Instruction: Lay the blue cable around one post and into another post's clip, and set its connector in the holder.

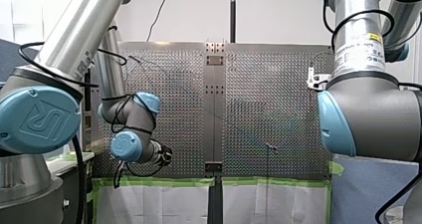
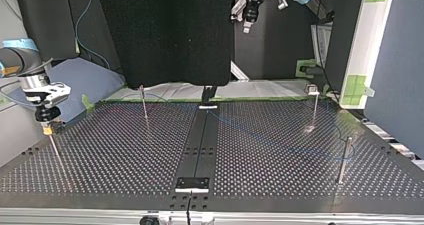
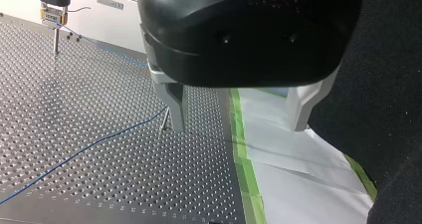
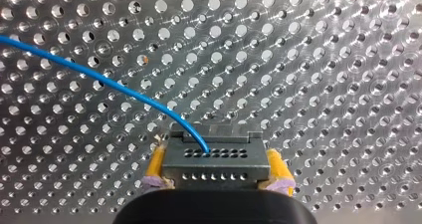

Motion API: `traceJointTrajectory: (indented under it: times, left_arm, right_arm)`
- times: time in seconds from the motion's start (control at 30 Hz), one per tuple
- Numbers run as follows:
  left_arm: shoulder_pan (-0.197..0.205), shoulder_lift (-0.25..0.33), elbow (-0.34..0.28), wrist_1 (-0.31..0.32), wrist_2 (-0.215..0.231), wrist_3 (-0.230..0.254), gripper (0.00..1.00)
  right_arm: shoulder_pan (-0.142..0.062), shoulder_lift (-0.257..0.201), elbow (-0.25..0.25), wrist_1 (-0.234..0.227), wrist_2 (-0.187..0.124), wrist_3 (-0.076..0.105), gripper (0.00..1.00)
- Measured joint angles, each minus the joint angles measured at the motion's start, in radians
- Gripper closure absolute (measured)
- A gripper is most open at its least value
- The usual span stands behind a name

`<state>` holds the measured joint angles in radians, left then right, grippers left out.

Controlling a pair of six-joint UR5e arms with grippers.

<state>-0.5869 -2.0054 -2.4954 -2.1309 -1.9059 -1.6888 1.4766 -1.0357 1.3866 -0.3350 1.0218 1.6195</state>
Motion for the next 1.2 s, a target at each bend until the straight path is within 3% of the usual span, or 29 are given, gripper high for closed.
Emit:
traceJointTrajectory:
  times: [0.3, 0.33, 0.37, 0.43, 0.47, 0.5, 0.53, 0.57, 0.63, 0.7, 0.73, 1.0, 1.2]
  left_arm:
    - [0.0, 0.0, 0.001, 0.0, 0.0, 0.0, 0.0]
    - [0.0, 0.0, 0.001, 0.0, 0.0, 0.0, 0.0]
    - [0.0, 0.0, 0.001, 0.001, 0.0, 0.0, 0.0]
    - [0.0, 0.0, 0.001, 0.001, 0.0, 0.0, 0.0]
    - [0.001, 0.0, 0.001, 0.0, 0.0, 0.0, 0.0]
    - [0.001, 0.0, 0.001, 0.0, 0.0, 0.0, 0.0]
    - [0.001, 0.0, 0.001, 0.0, 0.0, 0.0, 0.0]
    - [0.001, 0.0, 0.002, 0.001, 0.0, 0.0, 0.0]
    - [0.001, 0.0, 0.002, 0.001, 0.0, 0.0, 0.0]
    - [0.001, 0.0, 0.002, 0.001, 0.0, 0.0, 0.0]
    - [0.001, 0.0, 0.002, 0.002, 0.0, 0.0, 0.0]
    - [0.001, 0.0, 0.002, 0.004, 0.0, 0.0, 0.0]
    - [0.001, 0.0, 0.002, 0.004, 0.0, 0.0, 0.0]
  right_arm:
    - [0.0, 0.001, 0.001, -0.002, 0.0, -0.008, 1.0]
    - [0.001, 0.002, 0.001, -0.002, 0.001, -0.009, 0.85]
    - [0.001, 0.002, 0.001, -0.002, 0.001, -0.01, 0.85]
    - [0.001, 0.002, 0.001, -0.003, 0.002, -0.012, 0.58]
    - [0.002, 0.002, 0.001, -0.003, 0.002, -0.014, 0.58]
    - [0.002, 0.003, 0.001, -0.003, 0.003, -0.014, 0.42]
    - [0.003, 0.003, 0.001, -0.003, 0.003, -0.015, 0.33]
    - [0.003, 0.003, 0.001, -0.003, 0.005, -0.015, 0.33]
    - [0.004, 0.003, 0.001, -0.003, 0.007, -0.016, 0.19]
    - [0.004, 0.004, 0.001, -0.001, 0.009, -0.015, 0.19]
    - [0.004, 0.005, 0.001, -0.002, 0.01, -0.014, 0.11]
    - [0.009, 0.005, 0.001, -0.003, 0.012, -0.011, 0.11]
    - [0.011, 0.006, 0.001, -0.01, 0.012, -0.01, 0.05]
